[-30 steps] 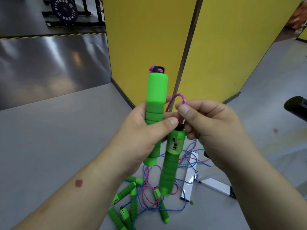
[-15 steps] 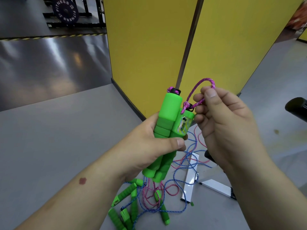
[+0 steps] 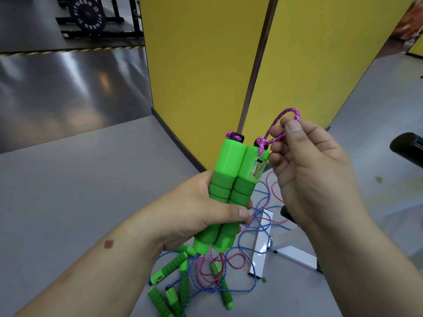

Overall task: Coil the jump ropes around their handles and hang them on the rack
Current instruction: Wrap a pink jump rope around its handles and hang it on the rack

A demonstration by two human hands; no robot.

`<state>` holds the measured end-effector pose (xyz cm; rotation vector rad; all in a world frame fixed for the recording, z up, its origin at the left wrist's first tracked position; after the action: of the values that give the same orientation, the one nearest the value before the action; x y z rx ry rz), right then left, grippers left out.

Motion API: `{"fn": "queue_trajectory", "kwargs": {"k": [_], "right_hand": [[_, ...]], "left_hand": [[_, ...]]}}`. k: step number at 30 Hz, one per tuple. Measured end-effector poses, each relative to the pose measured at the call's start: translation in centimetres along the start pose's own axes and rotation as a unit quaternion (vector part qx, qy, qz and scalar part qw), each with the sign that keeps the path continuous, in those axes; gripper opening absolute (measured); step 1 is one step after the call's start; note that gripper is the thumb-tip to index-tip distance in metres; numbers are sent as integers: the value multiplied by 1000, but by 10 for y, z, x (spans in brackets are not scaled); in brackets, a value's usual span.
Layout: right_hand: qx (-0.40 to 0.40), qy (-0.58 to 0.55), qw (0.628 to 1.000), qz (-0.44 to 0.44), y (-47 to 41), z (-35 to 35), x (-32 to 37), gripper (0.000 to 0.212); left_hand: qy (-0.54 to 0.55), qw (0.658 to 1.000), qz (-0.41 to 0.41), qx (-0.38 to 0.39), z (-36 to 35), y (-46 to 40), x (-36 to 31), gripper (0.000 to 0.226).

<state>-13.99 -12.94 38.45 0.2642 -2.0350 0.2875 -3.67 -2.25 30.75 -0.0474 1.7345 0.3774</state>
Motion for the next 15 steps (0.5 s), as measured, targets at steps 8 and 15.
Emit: {"fn": "queue_trajectory", "kwargs": {"k": [8, 15], "right_hand": [[-7, 200, 980, 8, -4, 12, -16, 47], [185, 311, 926, 108, 23, -29, -4, 27]], "left_hand": [[-11, 1000, 6, 9, -3, 2, -1, 35], [-107, 990, 13, 89, -12, 10, 1, 24]]}}
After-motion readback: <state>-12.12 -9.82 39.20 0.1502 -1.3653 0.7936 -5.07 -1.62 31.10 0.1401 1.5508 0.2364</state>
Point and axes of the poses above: each hand's wrist, its own y-axis away from the middle knuckle, its own z-axis out of the back of the hand, x = y × z, the point moved 10 cm from there along -y, towards the middle knuckle, and after that the axes turned 6 degrees about -x, right-handed, at the moved point
